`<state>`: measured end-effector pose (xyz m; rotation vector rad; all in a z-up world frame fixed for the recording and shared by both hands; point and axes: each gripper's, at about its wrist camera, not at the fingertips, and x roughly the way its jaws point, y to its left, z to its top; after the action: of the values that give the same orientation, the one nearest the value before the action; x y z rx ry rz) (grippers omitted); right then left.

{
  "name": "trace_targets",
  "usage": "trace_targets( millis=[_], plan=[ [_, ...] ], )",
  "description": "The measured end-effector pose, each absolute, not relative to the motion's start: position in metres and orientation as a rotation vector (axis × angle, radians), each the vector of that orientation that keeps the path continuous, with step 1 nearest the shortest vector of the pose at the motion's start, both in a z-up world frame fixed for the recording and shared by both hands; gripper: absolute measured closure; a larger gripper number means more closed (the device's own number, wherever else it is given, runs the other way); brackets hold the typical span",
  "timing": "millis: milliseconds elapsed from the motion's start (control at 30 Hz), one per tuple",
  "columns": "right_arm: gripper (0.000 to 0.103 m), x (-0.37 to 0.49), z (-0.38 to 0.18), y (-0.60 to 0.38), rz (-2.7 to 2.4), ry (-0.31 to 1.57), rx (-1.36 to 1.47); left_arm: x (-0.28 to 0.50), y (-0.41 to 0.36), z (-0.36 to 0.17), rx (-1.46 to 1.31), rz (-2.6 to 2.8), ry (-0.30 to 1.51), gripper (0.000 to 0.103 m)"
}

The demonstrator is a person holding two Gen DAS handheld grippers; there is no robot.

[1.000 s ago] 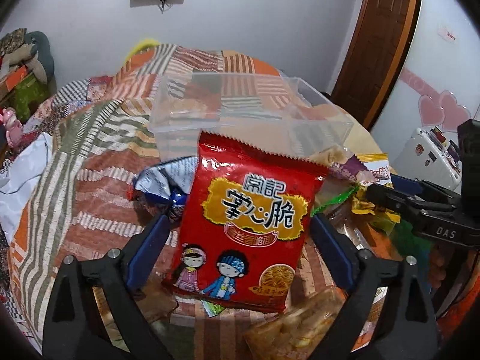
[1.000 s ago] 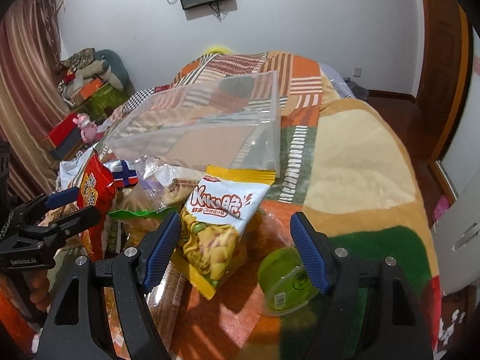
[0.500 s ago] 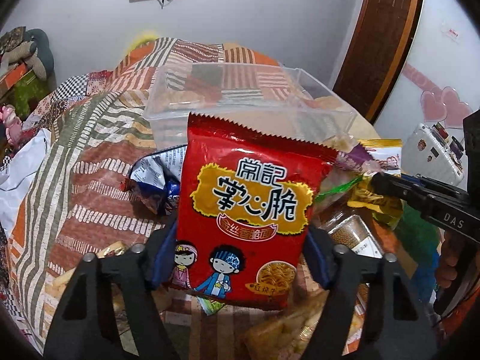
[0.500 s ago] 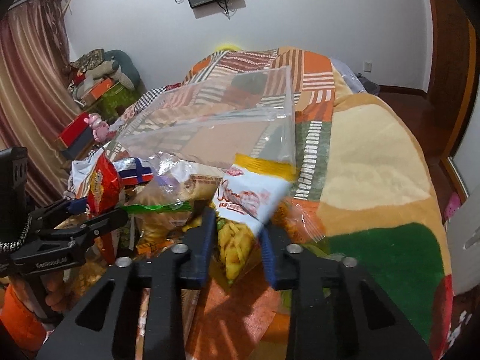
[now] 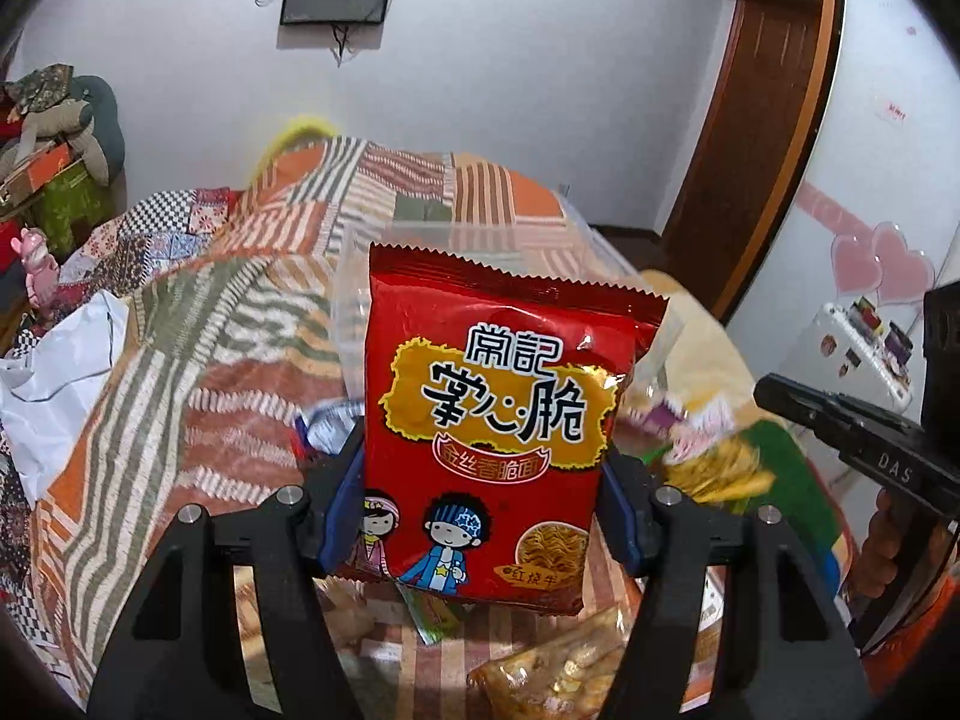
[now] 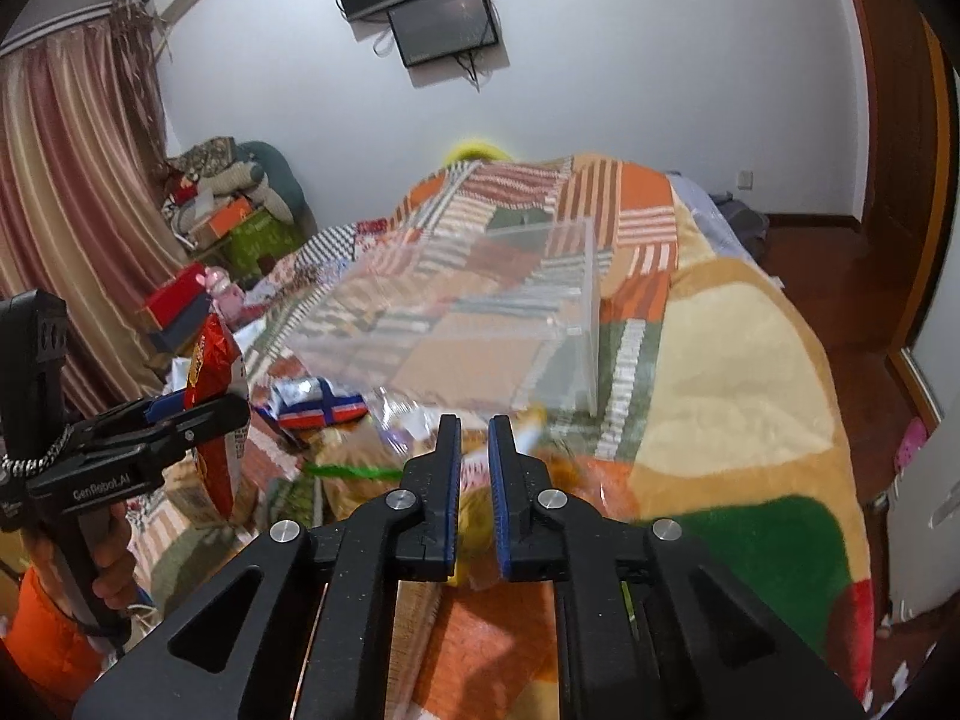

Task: Organize snacks
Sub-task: 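Carry both bags into the clear box and open both tools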

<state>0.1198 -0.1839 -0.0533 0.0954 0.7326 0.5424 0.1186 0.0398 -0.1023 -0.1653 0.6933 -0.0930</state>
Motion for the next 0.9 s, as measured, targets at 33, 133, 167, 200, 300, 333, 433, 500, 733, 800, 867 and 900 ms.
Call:
trace_targets(
  millis=[33, 133, 167, 200, 300, 333, 433, 500, 733, 800, 867, 900],
  plan=[
    [0.095, 0.120, -0.052, -0.183, 0.541, 0.726, 0.091, 0.119, 0.041, -0.099, -0.165, -0.086, 0.685, 0.038],
    [0.095, 0.124, -0.055, -0.182, 0.529, 0.746, 0.075, 0.121, 0.042, -0.092, -0.166, -0.070, 0.675, 0.038],
    [0.094, 0.126, -0.058, -0.183, 0.524, 0.762, 0.083, 0.120, 0.043, -0.092, -0.171, -0.070, 0.674, 0.038],
    [0.086, 0.127, -0.063, -0.184, 0.512, 0.783, 0.092, 0.119, 0.043, -0.092, -0.177, -0.072, 0.675, 0.038],
    [0.051, 0.130, -0.077, -0.184, 0.489, 0.828, 0.094, 0.116, 0.044, -0.095, -0.178, -0.071, 0.683, 0.037],
    [0.051, 0.130, -0.081, -0.183, 0.487, 0.833, 0.096, 0.116, 0.044, -0.096, -0.177, -0.070, 0.687, 0.037],
    [0.052, 0.135, -0.092, -0.180, 0.512, 0.868, 0.102, 0.114, 0.044, -0.102, -0.176, -0.069, 0.701, 0.037],
    [0.060, 0.139, -0.098, -0.175, 0.533, 0.883, 0.108, 0.113, 0.045, -0.105, -0.174, -0.066, 0.708, 0.037],
    [0.087, 0.143, -0.104, -0.175, 0.563, 0.896, 0.153, 0.115, 0.048, -0.107, -0.171, -0.054, 0.710, 0.038],
    [0.087, 0.140, -0.099, -0.180, 0.572, 0.882, 0.168, 0.118, 0.049, -0.103, -0.167, -0.051, 0.702, 0.037],
    [0.087, 0.135, -0.092, -0.183, 0.575, 0.858, 0.161, 0.120, 0.050, -0.098, -0.163, -0.045, 0.690, 0.037],
    [0.088, 0.134, -0.088, -0.184, 0.577, 0.847, 0.161, 0.123, 0.051, -0.095, -0.164, -0.043, 0.684, 0.037]
  ],
)
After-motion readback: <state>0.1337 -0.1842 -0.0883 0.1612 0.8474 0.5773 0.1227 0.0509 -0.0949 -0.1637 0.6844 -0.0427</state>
